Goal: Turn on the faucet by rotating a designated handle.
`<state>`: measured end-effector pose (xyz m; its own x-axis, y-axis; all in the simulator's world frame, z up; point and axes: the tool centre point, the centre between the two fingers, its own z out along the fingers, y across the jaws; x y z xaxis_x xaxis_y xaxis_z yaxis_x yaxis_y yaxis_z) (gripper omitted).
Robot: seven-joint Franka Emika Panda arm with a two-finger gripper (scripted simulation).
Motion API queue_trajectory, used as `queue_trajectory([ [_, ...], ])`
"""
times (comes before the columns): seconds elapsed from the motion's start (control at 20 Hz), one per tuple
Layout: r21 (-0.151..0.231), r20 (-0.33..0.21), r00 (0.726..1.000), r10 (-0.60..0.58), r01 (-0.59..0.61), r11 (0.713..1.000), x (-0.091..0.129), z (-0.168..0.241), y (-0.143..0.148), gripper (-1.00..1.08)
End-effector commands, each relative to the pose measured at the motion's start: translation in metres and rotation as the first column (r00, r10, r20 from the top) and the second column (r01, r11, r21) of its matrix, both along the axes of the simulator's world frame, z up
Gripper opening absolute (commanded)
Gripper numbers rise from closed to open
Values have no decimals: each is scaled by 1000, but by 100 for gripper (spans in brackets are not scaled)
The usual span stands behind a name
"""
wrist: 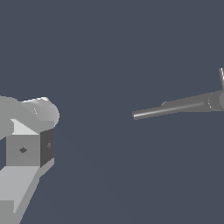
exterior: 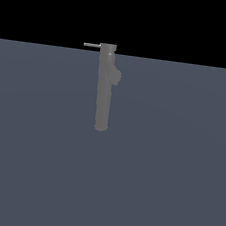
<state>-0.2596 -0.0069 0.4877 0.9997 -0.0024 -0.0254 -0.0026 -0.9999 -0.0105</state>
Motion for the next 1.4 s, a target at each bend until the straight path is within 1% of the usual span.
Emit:
queue_trajectory([
  [0.0,0,0,1000,0,0,1000,0,0,0,-100],
  [0.3,0,1,1000,5,-5,1000,8,-5,2,-100],
  [0.6,0,3,1000,18,-18,1000,32,-20,8,-100],
  [0.85,-1,5,999,35,-35,999,63,-39,16,-100],
  [1.35,-2,11,997,77,-77,997,141,-86,37,-100],
])
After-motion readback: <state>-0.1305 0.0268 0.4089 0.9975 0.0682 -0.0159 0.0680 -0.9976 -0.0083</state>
